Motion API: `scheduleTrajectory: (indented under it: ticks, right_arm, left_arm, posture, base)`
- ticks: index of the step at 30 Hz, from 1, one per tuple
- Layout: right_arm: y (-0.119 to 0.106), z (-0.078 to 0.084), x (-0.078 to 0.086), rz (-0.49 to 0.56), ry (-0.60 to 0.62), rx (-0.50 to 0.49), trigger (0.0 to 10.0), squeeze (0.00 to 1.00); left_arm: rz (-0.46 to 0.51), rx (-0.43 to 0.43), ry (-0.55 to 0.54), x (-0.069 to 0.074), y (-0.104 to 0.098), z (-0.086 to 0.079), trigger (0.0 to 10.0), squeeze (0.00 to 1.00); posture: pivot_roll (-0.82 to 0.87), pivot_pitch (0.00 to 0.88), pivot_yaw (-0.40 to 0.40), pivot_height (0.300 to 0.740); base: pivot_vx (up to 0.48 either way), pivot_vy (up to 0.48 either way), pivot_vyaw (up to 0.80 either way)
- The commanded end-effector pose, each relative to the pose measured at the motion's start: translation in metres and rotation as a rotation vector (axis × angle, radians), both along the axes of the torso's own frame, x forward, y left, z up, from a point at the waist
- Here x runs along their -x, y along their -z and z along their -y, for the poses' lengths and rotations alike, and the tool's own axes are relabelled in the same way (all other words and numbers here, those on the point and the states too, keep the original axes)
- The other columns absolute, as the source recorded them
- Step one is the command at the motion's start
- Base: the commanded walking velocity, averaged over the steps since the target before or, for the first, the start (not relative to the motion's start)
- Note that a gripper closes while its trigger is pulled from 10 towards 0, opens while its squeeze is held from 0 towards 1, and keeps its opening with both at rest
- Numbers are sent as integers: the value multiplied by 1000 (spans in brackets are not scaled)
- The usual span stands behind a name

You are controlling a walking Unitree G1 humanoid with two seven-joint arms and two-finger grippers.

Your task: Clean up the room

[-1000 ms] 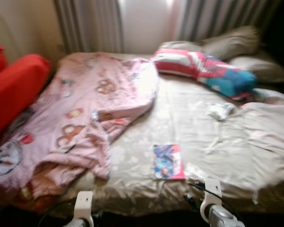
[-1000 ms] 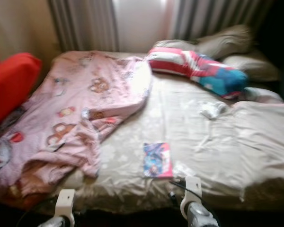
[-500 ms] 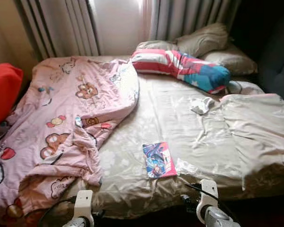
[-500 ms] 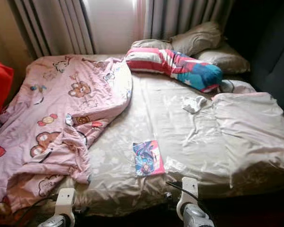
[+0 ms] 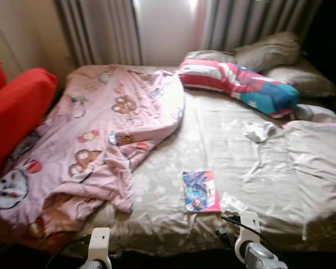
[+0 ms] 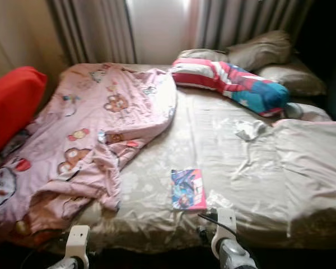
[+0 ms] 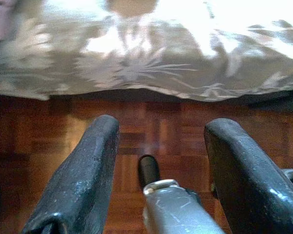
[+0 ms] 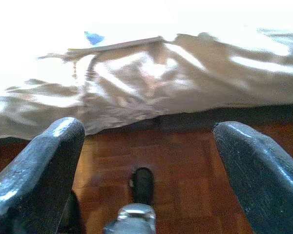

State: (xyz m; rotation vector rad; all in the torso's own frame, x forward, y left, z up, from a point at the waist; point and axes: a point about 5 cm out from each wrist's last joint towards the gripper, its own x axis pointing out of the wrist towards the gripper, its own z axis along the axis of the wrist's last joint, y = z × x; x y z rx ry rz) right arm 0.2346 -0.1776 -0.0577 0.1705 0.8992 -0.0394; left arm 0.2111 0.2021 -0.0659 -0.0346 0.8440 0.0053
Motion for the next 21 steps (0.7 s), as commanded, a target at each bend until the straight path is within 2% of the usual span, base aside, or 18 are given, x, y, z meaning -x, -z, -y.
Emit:
scheduleTrajectory:
  ticks: [1,5,8,11,14,16,17,21]
  right_arm:
    - [0,0,0,3,5,-3,10000,0]
    - [0,0,0,1,9,-4,10000,0]
    - [0,0,0,1,10,-4,10000,0]
    - [0,0,1,0,12,-3,10000,0]
    - [0,0,0,0,14,-4,10000,0]
    - [0,0,0,1,14,-4,10000,0]
    - [0,0,0,1,15,-5,10000,0]
    - [0,0,0,3,14,-4,10000,0]
  left_arm:
    - [4,-3,16,-8,-4,5,10000,0]
    - [9,3,24,-12,-4,19,10000,0]
    - [13,4,27,-14,-4,23,10000,0]
    - [19,-6,41,-15,-5,22,10000,0]
    - [29,-11,33,-16,-7,18,10000,0]
    - [33,-11,29,-17,-7,14,10000,0]
    - [36,-11,18,-13,-8,3,10000,0]
    - [35,-21,-10,0,-7,-27,10000,0]
  posture:
    - [19,8,-18,740]
    - [19,11,-17,740]
    - [18,12,-16,740]
    - [18,12,-16,740]
    - [20,16,-16,740]
    - [20,18,-18,740]
    - [20,18,-18,740]
    - [19,22,-19,740]
  base:
    - [0,-240,0]
    - [0,-120,0]
    - [0,0,0]
    - [0,0,0]
    - [0,-290,0]
    - [0,-296,0]
    - [0,-296,0]
    - [0,-296,0]
